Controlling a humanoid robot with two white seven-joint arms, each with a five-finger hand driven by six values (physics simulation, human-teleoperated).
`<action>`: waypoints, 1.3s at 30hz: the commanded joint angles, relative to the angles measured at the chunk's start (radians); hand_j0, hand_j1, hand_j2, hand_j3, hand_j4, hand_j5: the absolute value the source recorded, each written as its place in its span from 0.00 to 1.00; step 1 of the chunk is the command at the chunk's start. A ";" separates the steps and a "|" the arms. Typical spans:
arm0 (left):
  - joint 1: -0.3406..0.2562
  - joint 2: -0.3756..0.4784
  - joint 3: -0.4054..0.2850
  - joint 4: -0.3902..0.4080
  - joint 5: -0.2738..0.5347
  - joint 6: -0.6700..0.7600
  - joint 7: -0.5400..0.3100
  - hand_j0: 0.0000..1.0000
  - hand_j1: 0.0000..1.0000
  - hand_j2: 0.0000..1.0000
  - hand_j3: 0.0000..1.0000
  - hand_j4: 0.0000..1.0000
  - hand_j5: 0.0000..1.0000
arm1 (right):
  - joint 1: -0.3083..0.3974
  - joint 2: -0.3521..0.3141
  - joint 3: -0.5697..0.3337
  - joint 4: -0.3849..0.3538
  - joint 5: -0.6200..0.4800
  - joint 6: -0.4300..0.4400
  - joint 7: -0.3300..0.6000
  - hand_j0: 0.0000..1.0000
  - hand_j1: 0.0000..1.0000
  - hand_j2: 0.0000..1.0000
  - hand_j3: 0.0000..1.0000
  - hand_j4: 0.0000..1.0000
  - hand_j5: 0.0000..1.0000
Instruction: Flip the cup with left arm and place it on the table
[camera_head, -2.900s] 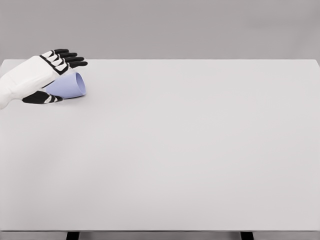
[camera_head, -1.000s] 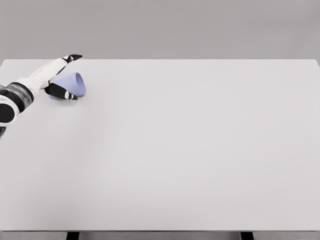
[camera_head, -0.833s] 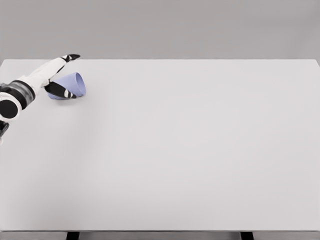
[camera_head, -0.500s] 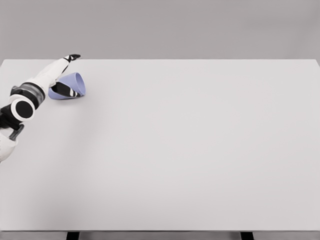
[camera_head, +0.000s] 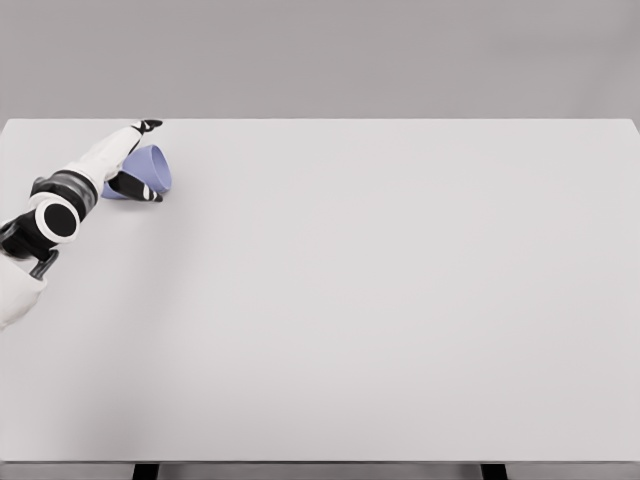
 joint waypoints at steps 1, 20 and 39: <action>0.000 0.001 -0.005 0.011 -0.003 -0.001 0.000 1.00 1.00 1.00 1.00 1.00 1.00 | 0.000 0.000 0.000 0.000 0.000 0.000 0.000 1.00 1.00 1.00 1.00 1.00 1.00; -0.021 -0.023 -0.017 0.098 -0.006 -0.001 0.000 1.00 1.00 1.00 1.00 1.00 1.00 | 0.000 0.000 0.000 0.000 0.000 0.000 -0.001 1.00 1.00 1.00 1.00 1.00 1.00; -0.034 -0.052 -0.017 0.147 -0.006 -0.002 -0.001 1.00 1.00 1.00 1.00 1.00 1.00 | 0.000 0.000 0.000 0.000 0.000 0.000 0.000 1.00 1.00 1.00 1.00 1.00 1.00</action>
